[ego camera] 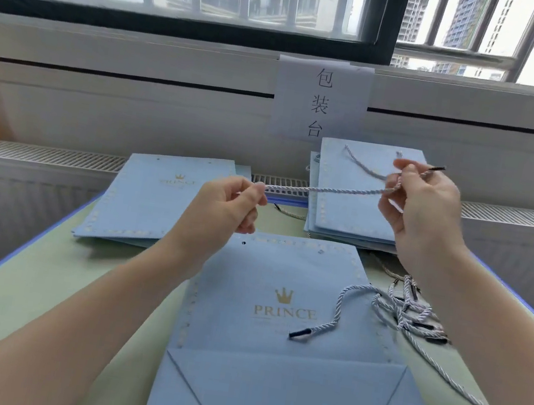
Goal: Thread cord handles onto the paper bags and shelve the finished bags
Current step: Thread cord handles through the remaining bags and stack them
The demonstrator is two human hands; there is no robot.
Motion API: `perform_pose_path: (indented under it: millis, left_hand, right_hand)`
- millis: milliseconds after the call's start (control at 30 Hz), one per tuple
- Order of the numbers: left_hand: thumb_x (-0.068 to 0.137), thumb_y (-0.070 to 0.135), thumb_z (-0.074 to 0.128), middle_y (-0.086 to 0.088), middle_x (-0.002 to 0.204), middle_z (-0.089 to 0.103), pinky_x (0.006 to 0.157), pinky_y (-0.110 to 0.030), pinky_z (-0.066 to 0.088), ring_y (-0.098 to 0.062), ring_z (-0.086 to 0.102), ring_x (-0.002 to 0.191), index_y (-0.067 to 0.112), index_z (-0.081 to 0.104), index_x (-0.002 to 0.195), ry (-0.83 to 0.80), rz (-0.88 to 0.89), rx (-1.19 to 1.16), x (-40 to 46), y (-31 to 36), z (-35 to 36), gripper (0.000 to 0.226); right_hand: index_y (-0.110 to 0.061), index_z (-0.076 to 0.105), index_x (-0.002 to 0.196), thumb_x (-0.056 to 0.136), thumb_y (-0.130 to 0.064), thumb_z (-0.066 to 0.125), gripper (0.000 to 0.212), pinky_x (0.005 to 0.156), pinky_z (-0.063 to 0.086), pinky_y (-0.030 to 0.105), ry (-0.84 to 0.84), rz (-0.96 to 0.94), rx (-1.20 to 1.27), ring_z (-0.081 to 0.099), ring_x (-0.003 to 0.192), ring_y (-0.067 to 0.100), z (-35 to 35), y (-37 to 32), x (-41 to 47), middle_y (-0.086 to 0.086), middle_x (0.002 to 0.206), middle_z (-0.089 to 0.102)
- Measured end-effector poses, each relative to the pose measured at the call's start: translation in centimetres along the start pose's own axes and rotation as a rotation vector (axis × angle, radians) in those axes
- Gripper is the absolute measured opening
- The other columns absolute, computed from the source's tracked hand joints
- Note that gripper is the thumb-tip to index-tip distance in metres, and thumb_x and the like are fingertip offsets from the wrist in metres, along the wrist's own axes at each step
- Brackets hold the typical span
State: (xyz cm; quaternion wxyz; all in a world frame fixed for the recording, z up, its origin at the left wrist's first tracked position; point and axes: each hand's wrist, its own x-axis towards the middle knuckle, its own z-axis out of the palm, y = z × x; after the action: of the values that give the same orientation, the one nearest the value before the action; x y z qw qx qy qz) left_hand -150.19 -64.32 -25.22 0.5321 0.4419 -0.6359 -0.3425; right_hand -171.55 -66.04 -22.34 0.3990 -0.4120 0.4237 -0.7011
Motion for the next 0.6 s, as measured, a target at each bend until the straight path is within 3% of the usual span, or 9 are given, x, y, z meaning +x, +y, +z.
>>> perform_pose_path:
  millis: [67,167,233,300,433,533,600]
  left_hand:
    - [0.098,0.019,0.048,0.004,0.053,0.050,0.060,-0.021,0.044,-0.008,0.047,0.050,0.012,0.059,0.075,0.060,0.022,0.191,0.7,-0.8,-1.1,0.027]
    - [0.096,0.025,0.051,0.003,0.066,0.058,0.068,-0.032,0.043,-0.016,0.052,0.065,0.016,0.061,0.078,0.036,0.054,0.603,1.2,-2.5,-2.4,0.023]
    - [0.095,0.029,0.052,0.006,0.072,0.059,0.075,-0.036,0.045,-0.019,0.054,0.075,0.019,0.059,0.076,-0.021,0.048,0.676,1.3,-3.2,-2.6,0.022]
    - [0.095,0.032,0.053,0.009,0.076,0.057,0.080,-0.036,0.045,-0.016,0.053,0.082,0.021,0.054,0.074,-0.119,0.047,0.728,1.2,-3.3,-2.4,0.024]
    - [0.094,0.032,0.053,0.011,0.078,0.055,0.085,-0.038,0.046,-0.015,0.052,0.086,0.016,0.055,0.077,-0.246,0.093,0.785,1.0,-3.3,-1.9,0.024]
    - [0.094,0.037,0.051,0.005,0.086,0.058,0.077,-0.033,0.042,-0.017,0.051,0.090,0.019,0.056,0.079,-0.224,0.138,0.903,0.8,-3.3,-1.8,0.025]
    - [0.094,0.039,0.050,0.005,0.088,0.060,0.074,-0.031,0.041,-0.015,0.050,0.089,0.021,0.056,0.077,-0.218,0.145,0.908,0.8,-3.2,-1.8,0.026]
  right_hand:
    - [-0.018,0.059,0.087,0.101,-0.013,0.039,0.025,0.052,0.042,0.017,-0.168,0.078,-0.272,0.043,0.054,0.005,-0.1,0.5,0.1,-0.004,0.062,0.045]
    - [-0.014,0.063,0.084,0.097,-0.016,0.050,0.018,0.047,0.037,0.018,-0.652,0.120,-0.640,0.036,0.048,0.010,-0.1,0.3,-0.8,-0.006,0.052,0.038]
    - [-0.015,0.065,0.086,0.092,-0.025,0.058,0.014,0.048,0.036,0.019,-0.971,0.105,-0.951,0.040,0.047,0.010,0.0,-0.2,-1.8,-0.006,0.052,0.043]
    - [-0.021,0.067,0.093,0.087,-0.038,0.062,0.019,0.051,0.036,0.019,-1.178,0.119,-1.225,0.042,0.051,0.009,0.2,-0.7,-2.7,-0.009,0.059,0.047]
    - [-0.027,0.065,0.084,0.077,-0.049,0.069,0.024,0.057,0.037,0.022,-1.276,0.133,-1.572,0.047,0.058,0.009,0.5,-0.6,-3.3,-0.012,0.061,0.050]
    - [-0.020,0.064,0.077,0.079,-0.044,0.068,0.024,0.050,0.033,0.023,-1.170,0.120,-1.826,0.043,0.054,0.015,-0.2,-0.7,-2.8,-0.004,0.061,0.049]
    - [-0.014,0.054,0.067,0.080,-0.039,0.067,0.031,0.046,0.025,0.023,-1.049,0.107,-1.987,0.035,0.049,0.016,-0.8,-1.1,-2.4,-0.001,0.055,0.042]
